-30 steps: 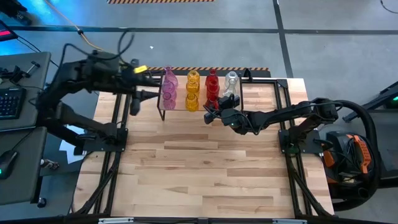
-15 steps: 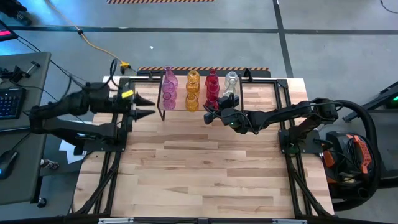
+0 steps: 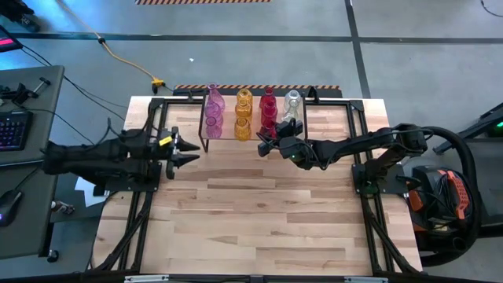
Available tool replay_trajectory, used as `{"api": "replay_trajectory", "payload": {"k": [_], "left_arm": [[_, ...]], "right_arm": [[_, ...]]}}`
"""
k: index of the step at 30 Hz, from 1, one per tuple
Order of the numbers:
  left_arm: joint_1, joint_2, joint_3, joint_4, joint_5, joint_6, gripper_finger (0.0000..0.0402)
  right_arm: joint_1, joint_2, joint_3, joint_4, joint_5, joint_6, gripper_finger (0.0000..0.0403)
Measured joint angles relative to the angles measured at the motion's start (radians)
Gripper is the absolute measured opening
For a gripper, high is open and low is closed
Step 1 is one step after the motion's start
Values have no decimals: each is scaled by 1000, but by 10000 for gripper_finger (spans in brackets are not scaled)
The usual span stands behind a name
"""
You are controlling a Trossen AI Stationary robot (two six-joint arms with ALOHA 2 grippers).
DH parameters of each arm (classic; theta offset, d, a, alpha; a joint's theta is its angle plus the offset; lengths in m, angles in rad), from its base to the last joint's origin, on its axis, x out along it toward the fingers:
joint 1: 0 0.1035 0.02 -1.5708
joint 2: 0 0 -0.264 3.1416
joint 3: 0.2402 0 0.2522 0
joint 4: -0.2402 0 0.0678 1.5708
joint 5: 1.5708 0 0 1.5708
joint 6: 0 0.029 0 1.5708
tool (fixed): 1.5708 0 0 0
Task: Sort vases onto shelf
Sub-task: Put the red vase on the shelf aligned with the other red vases
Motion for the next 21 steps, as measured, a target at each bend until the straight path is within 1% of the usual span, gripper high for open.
{"api": "replay_trajectory", "payload": {"k": [6, 10, 17, 21], "left_arm": [[0, -58, -168, 181, 3, 16, 147], [0, -87, -268, 253, 1, 7, 147], [0, -112, -370, 266, -28, -41, 147], [1, -112, -412, 265, -61, -113, 147]], "right_arm": [[-7, 0, 0, 0, 2, 6, 186], [-8, 0, 0, 0, 2, 6, 186], [-8, 0, 0, 1, -1, 6, 186], [-8, 0, 0, 1, -1, 6, 186]]}}
